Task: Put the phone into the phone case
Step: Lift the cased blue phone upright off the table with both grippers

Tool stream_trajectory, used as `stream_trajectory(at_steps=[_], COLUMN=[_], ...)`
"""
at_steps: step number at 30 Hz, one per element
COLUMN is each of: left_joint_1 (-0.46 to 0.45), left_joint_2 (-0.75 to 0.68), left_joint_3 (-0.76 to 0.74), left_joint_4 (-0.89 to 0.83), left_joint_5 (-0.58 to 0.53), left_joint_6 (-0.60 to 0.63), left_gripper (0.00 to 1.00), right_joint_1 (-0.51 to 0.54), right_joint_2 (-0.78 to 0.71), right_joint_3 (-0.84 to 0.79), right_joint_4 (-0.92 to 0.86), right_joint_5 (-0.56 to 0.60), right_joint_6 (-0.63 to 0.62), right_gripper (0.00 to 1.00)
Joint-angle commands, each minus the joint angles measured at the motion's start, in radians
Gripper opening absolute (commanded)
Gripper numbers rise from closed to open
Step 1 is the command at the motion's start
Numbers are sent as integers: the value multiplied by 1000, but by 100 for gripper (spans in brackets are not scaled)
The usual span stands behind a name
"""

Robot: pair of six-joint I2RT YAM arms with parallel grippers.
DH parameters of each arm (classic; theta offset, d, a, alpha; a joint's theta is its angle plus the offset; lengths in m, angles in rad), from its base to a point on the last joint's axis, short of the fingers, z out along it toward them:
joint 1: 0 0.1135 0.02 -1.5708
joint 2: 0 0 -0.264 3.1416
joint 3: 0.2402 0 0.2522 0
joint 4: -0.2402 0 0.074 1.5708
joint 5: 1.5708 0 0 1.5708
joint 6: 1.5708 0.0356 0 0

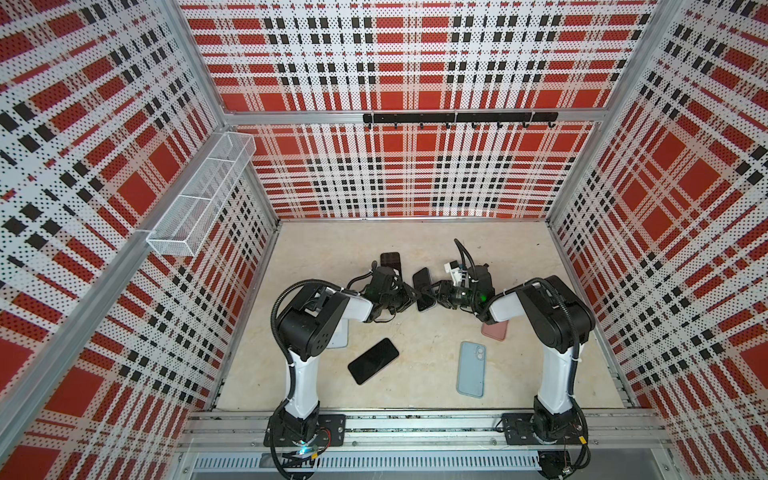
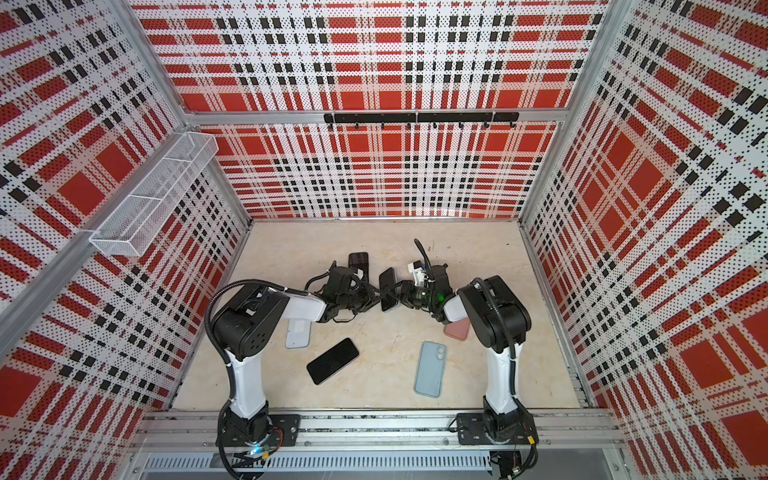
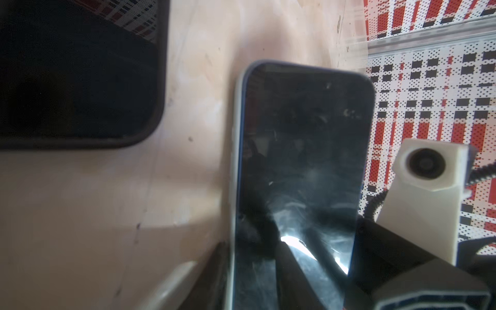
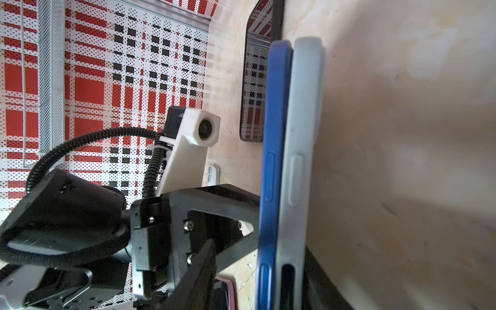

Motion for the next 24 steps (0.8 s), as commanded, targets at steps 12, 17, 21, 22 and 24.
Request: stream_trajectory(at_steps=[12,17,21,22,24], left_joint_1=[4,9,26,29,41], left_joint_2=[14,1,-46,-65,-117], left_joint_3=[-20,-21,-32,-37,-50], left_joint_4=[58,66,71,71,71], left_joint_5=[28,30,27,24,14], left_joint_6=[-25,-28,-23,-16,-4], left_gripper=[33,33,35,37,47], right_joint_1=[6,5,5,3,0], right_joint_2=[-24,-56,-109,-131,-182], right_joint_3=[-12,-10,-13,-15,-16], right_joint_4=[-21,-67,-97,-106,-132], right_joint_5=[26,40,49,51,45], right_joint_6=[-45,-72,-103,-115,-146], right_gripper=[13,3,0,0,0])
